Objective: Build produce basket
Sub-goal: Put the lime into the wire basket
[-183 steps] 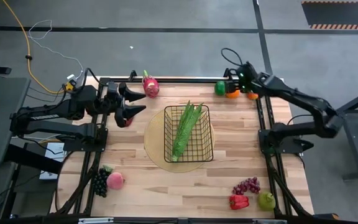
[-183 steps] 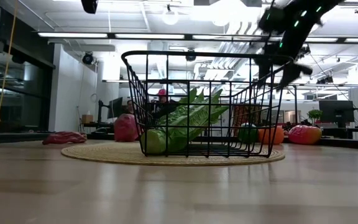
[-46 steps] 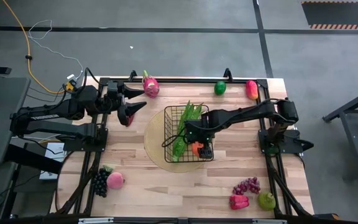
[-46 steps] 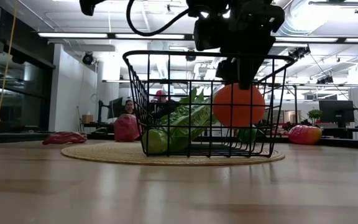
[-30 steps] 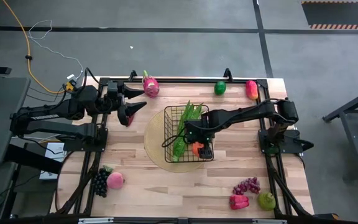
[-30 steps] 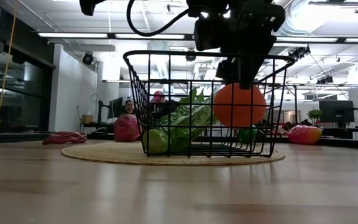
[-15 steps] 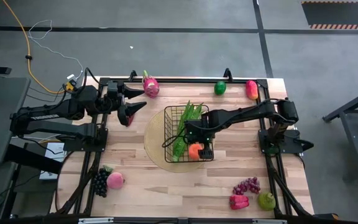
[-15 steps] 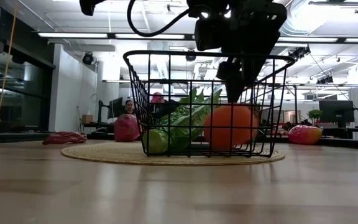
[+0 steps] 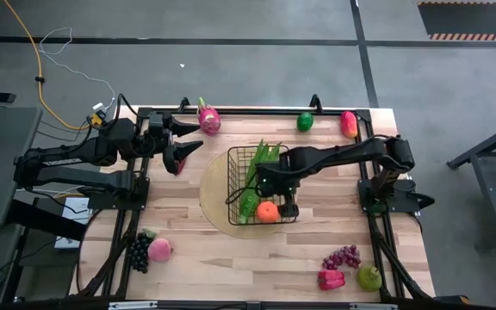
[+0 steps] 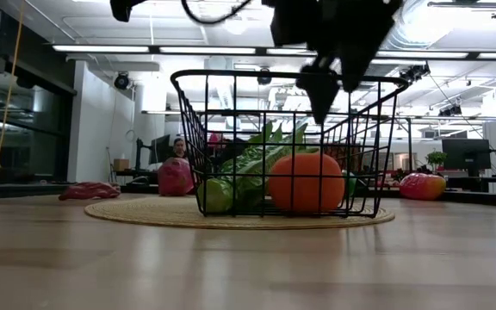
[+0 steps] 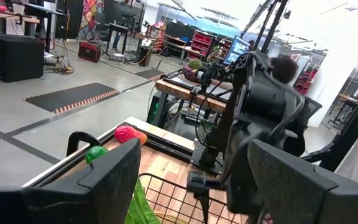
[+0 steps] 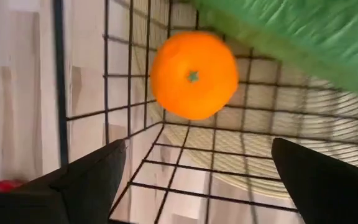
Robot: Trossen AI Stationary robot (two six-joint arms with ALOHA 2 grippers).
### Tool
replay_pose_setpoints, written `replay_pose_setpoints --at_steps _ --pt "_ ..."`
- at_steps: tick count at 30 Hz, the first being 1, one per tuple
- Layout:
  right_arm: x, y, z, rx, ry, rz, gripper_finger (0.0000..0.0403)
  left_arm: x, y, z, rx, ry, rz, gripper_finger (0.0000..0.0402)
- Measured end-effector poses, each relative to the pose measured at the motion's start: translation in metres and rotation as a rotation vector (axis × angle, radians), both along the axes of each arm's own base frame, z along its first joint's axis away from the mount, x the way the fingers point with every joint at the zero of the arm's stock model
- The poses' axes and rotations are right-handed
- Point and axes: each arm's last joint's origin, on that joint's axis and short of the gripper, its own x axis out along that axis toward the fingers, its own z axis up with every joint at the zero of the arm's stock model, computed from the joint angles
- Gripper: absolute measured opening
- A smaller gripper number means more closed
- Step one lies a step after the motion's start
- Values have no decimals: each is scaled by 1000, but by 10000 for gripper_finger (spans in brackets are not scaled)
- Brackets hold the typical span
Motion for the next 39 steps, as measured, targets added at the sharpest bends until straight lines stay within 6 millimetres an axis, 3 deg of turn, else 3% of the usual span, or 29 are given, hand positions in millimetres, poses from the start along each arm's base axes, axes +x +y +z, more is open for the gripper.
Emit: replay_pose_setpoints --at_steps 5,10,14,18,24,32,39 --pt "-4 -10 40 -22 -123 -21 392 0 0 0 0 0 0 285" --pt "-31 -24 66 -9 -281 -134 392 0 0 0 0 0 0 284" --pt "-65 -33 65 28 -393 -260 392 0 0 0 0 0 11 284" --pt "-98 -36 51 101 -510 -400 392 0 1 0 -1 0 29 284" --pt "-129 -35 49 220 -750 -526 392 0 1 0 0 0 29 284" --pt "-140 -35 67 284 -1024 -537 392 0 1 0 0 0 30 284" --pt "-138 -35 72 375 -1055 -604 392 0 1 0 -1 0 28 284"
